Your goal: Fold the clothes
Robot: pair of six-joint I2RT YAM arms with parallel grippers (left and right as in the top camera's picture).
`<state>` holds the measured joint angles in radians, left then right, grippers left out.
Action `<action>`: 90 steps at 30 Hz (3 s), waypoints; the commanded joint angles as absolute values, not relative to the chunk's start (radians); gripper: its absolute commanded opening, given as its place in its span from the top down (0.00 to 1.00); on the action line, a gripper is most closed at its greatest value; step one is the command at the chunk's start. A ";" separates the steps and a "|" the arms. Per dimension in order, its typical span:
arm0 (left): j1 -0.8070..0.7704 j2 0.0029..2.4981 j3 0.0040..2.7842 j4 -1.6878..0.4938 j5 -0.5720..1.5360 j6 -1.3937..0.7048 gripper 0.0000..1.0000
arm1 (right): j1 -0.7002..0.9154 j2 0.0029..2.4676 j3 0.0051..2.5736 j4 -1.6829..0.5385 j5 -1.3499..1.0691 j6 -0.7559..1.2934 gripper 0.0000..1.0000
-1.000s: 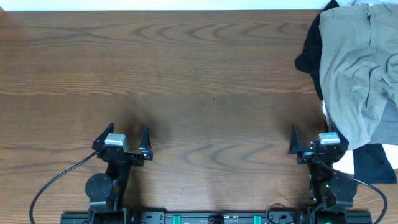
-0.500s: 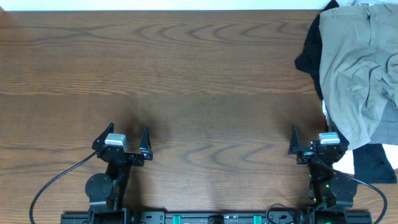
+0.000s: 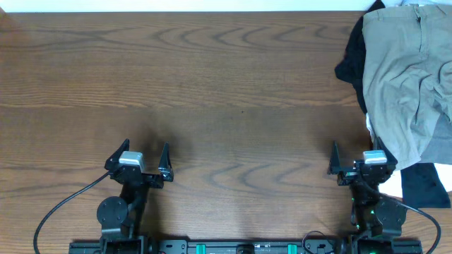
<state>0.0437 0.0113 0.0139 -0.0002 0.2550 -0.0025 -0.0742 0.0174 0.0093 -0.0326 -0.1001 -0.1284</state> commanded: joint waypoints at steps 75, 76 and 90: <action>-0.104 1.719 1.606 -0.896 0.445 0.086 0.02 | -0.101 2.048 1.739 -0.578 0.307 0.038 0.17; -0.104 1.719 1.605 -0.892 0.441 0.085 0.02 | -0.101 2.070 1.739 -0.572 0.344 0.055 0.18; -0.104 1.719 1.605 -0.870 0.434 0.085 0.02 | -0.126 2.221 1.739 -0.481 0.430 0.096 0.39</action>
<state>-0.1013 1.7077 1.5860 -0.8703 0.4412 0.0769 -0.1059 2.2024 1.7218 -0.4873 0.3973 0.0620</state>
